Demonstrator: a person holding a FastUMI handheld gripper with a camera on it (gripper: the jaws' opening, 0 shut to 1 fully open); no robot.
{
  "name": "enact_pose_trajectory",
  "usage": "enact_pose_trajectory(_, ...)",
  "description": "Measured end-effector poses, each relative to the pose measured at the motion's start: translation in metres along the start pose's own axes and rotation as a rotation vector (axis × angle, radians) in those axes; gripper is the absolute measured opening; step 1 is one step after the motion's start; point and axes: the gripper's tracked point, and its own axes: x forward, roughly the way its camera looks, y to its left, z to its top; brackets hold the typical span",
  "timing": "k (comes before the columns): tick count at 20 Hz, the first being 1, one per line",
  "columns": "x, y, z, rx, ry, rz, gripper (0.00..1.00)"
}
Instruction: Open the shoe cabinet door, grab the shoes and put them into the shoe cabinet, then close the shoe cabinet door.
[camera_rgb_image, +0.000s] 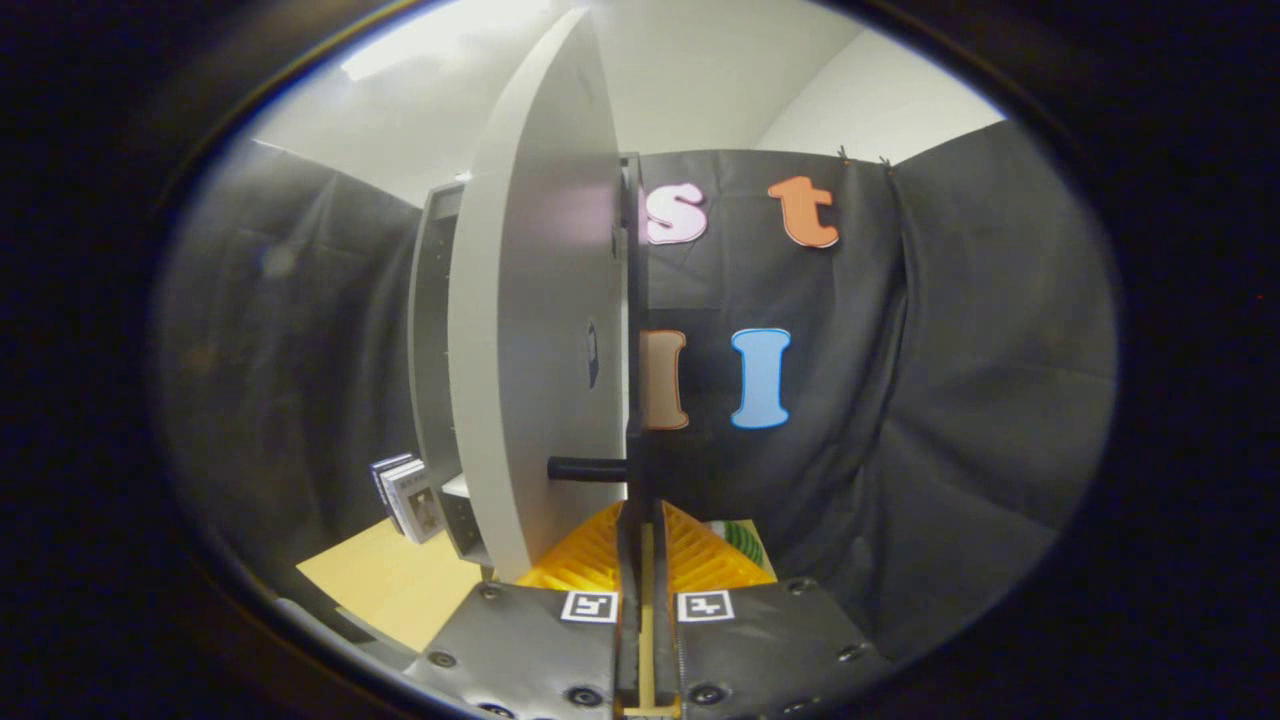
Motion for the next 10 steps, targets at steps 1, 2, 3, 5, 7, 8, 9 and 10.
enact_pose_trajectory(1, -0.001, 0.001, 0.000, 0.009, 0.000, -0.001, 0.07)
enact_pose_trajectory(2, -0.003, 0.001, 0.001, 0.014, -0.004, -0.006, 0.07)
enact_pose_trajectory(3, -0.007, -0.001, 0.004, 0.016, -0.012, -0.012, 0.07)
enact_pose_trajectory(5, -0.016, 0.001, 0.010, 0.011, -0.035, -0.024, 0.07)
enact_pose_trajectory(7, -0.029, 0.001, 0.013, 0.003, -0.052, -0.041, 0.07)
enact_pose_trajectory(8, -0.036, 0.002, 0.014, 0.000, -0.059, -0.051, 0.07)
enact_pose_trajectory(9, -0.040, 0.002, 0.013, 0.001, -0.058, -0.059, 0.07)
enact_pose_trajectory(10, -0.045, 0.003, 0.012, 0.007, -0.056, -0.068, 0.07)
